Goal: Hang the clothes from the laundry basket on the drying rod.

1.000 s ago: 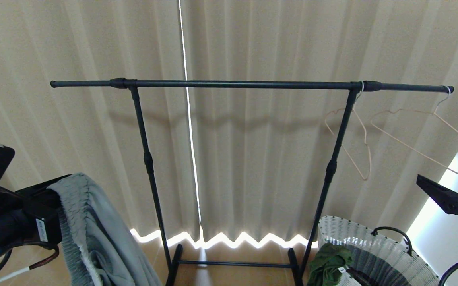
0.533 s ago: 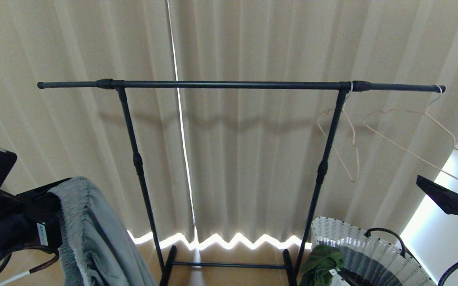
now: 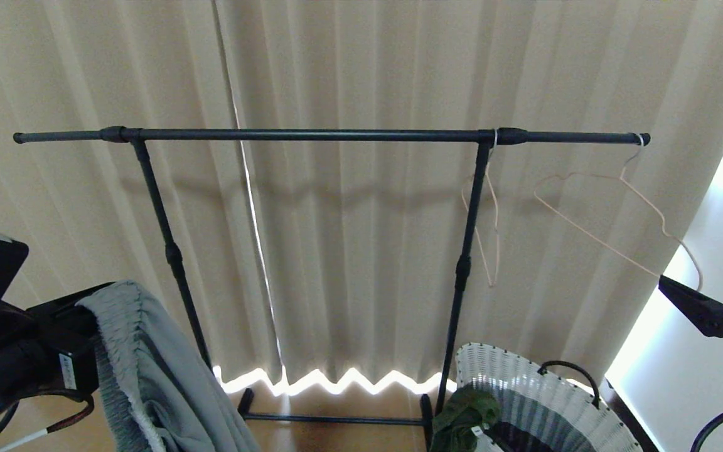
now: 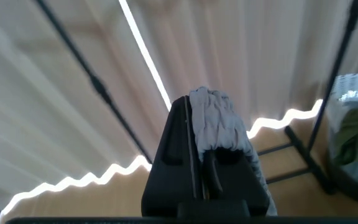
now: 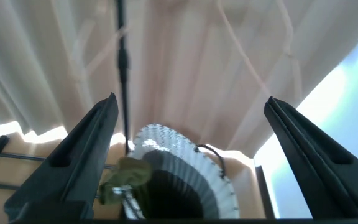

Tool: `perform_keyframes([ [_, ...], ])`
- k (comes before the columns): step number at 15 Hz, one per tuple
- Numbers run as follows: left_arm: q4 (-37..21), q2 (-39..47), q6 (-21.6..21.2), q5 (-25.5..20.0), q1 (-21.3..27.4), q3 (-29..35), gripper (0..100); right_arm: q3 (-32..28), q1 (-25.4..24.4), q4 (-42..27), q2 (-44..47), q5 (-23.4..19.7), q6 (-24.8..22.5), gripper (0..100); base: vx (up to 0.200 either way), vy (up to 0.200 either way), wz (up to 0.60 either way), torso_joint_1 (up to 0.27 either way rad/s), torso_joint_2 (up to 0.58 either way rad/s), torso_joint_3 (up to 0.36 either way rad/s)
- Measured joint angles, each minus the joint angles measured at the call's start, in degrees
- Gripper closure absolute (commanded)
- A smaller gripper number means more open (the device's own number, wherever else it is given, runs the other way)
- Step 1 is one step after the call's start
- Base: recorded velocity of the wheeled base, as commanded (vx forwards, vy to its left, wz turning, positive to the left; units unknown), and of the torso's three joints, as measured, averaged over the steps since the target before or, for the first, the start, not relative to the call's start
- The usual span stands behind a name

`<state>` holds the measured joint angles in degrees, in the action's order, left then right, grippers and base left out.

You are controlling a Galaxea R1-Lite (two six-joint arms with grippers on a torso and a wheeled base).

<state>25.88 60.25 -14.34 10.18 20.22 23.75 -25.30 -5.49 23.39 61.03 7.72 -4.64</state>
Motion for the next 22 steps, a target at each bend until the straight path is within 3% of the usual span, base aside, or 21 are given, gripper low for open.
perform_keyframes([
  [3, 0.04, 0.0, 0.0, 0.0, 0.0, -0.02, 100, -0.02, -0.05, -0.05, -0.02, 0.07, 0.0, 0, 0.0, -0.2, 0.0, 0.004, 0.0, 0.005],
  [12, 0.01, 0.23, 0.11, 0.02, 0.06, -0.63, 100, -0.11, 0.15, -0.11, -0.06, 0.38, -0.04, 0, 0.0, 0.0, 0.0, 0.0, 0.0, 0.0],
  [22, 0.09, -0.05, -0.05, 0.09, 0.06, -0.77, 100, 0.16, 0.94, -0.24, -0.28, 0.44, -0.06, 0, 0.18, 0.0, 0.0, 0.001, 0.0, 0.003],
])
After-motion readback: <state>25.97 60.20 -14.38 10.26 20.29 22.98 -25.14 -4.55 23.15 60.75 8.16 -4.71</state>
